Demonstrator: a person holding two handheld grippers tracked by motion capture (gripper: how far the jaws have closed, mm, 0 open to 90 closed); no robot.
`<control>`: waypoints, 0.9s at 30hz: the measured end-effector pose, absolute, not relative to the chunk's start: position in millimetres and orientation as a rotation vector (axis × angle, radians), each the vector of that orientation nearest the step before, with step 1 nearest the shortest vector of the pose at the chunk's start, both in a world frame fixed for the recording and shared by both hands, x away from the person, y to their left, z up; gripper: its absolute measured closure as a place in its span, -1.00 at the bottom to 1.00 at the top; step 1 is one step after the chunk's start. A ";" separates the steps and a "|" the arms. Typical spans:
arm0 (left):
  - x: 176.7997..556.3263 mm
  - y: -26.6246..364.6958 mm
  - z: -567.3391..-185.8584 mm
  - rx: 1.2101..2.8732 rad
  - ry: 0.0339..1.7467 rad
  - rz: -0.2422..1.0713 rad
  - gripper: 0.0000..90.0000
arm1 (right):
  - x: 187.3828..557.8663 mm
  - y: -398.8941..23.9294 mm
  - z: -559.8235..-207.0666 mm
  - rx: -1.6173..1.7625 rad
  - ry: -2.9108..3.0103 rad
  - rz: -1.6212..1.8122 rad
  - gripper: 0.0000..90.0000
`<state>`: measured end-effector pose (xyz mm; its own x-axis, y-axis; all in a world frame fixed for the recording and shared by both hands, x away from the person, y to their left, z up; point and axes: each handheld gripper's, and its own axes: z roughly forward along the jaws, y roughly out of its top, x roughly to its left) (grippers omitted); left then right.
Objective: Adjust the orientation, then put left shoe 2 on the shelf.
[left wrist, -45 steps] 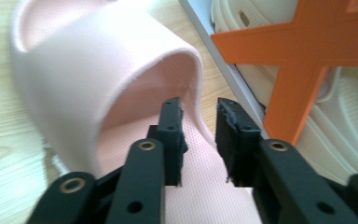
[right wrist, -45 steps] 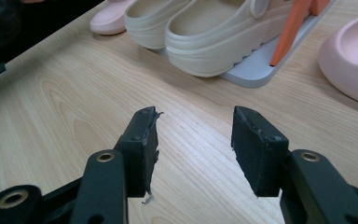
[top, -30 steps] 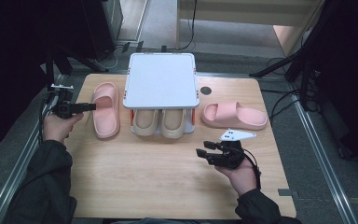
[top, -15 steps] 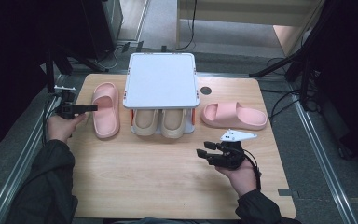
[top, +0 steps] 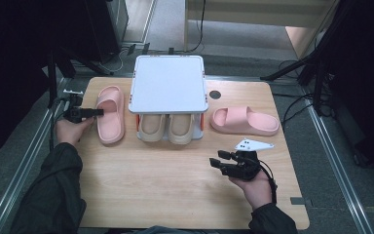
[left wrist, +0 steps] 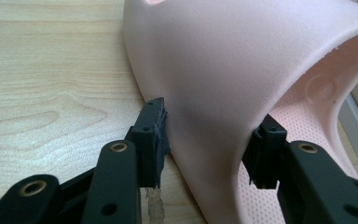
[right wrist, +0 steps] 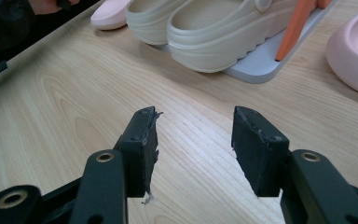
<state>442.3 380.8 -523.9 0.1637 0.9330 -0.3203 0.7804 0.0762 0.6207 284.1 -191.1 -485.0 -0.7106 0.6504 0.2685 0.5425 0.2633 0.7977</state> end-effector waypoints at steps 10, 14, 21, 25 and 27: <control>434.7 401.1 -522.8 1.641 1.674 0.235 0.78 | 283.0 -192.4 -484.4 1.142 2.398 1.443 0.13; 434.0 402.9 -521.1 1.638 1.692 0.204 0.84 | 283.1 -192.2 -484.3 1.140 2.400 1.441 0.14; 428.8 402.3 -517.6 1.636 1.712 0.179 0.84 | 285.0 -191.1 -482.9 1.128 2.399 1.454 0.16; 424.0 400.2 -511.4 1.628 1.715 0.169 0.84 | 287.5 -187.5 -482.6 1.111 2.410 1.458 0.16; 420.0 396.1 -506.2 1.625 1.718 0.160 0.83 | 290.2 -184.1 -482.5 1.093 2.424 1.460 0.16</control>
<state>420.0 396.1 -506.2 0.0902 0.9003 -0.4259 0.8064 0.1850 0.5617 290.2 -184.1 -482.5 -0.7355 0.6258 0.2596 0.5221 0.2792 0.8059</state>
